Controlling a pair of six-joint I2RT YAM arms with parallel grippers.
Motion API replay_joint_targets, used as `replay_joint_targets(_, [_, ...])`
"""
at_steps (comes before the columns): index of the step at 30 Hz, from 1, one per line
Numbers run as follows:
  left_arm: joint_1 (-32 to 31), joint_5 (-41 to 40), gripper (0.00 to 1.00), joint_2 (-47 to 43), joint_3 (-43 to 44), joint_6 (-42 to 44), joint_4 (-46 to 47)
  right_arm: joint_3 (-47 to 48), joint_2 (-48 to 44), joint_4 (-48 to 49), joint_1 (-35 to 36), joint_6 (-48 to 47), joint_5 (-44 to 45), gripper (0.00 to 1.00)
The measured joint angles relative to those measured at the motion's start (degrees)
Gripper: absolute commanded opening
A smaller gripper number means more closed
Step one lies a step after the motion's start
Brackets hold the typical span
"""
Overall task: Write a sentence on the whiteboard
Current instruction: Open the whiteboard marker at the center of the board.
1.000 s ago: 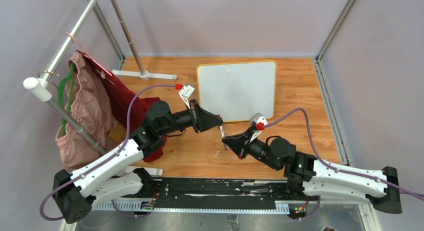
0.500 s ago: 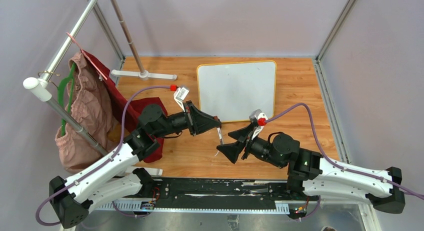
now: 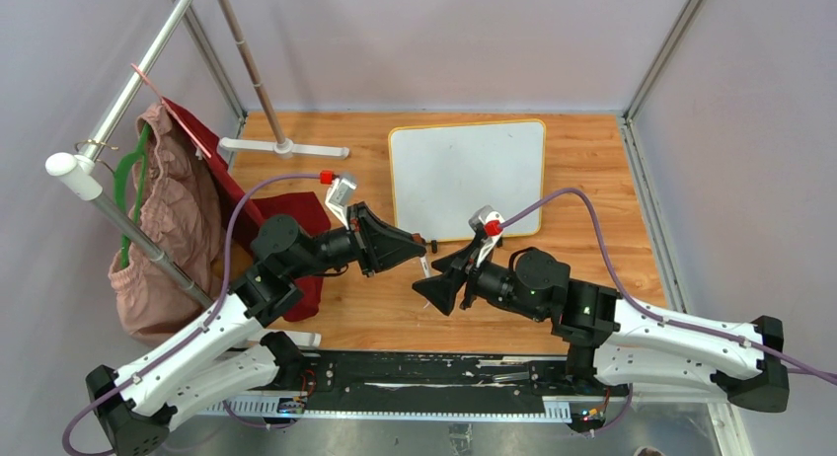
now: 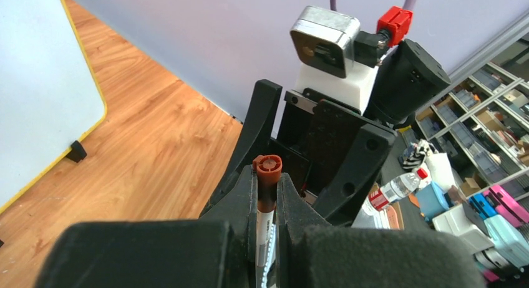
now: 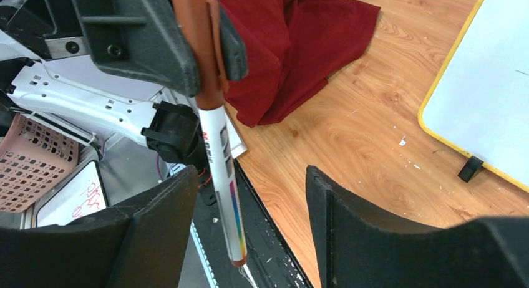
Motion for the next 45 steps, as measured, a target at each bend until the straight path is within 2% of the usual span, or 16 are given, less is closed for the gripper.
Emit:
replay_joint_targets(3, [0.00, 0.26, 0.00, -0.74, -0.31, 0.07, 0.09, 0.00, 0.79, 0.61, -0.35, 0.61, -0.37, 0.61])
replay_joint_targets(7, [0.00, 0.48, 0.00, -1.03, -0.48, 0.13, 0.17, 0.00, 1.16, 2.34, -0.50, 1.51, -0.96, 0.50])
replay_joint_targets(12, [0.00, 0.50, 0.00, -1.03, -0.48, 0.22, 0.24, 0.00, 1.16, 5.31, -0.70, 2.49, -1.53, 0.26])
replay_joint_targets(15, [0.00, 0.28, 0.00, -1.03, -0.48, 0.24, 0.44, -0.20, 1.09, 6.56, -0.70, 3.10, -2.12, 0.07])
replay_joint_targets(17, [0.00, -0.02, 0.00, -1.01, -0.46, -0.15, 0.39, -0.55, 0.90, 7.04, -0.70, 2.80, -2.62, 0.00])
replay_joint_targets(35, [-1.97, -4.76, 0.00, -1.05, 0.90, -1.95, -2.45, -5.49, -3.67, 11.30, -0.70, 3.10, -3.06, 0.00])
replay_joint_targets(45, [-0.61, -13.03, 0.00, -2.93, 4.17, -0.22, 2.21, -7.15, -5.95, 7.43, -0.70, 4.42, -2.23, 0.00])
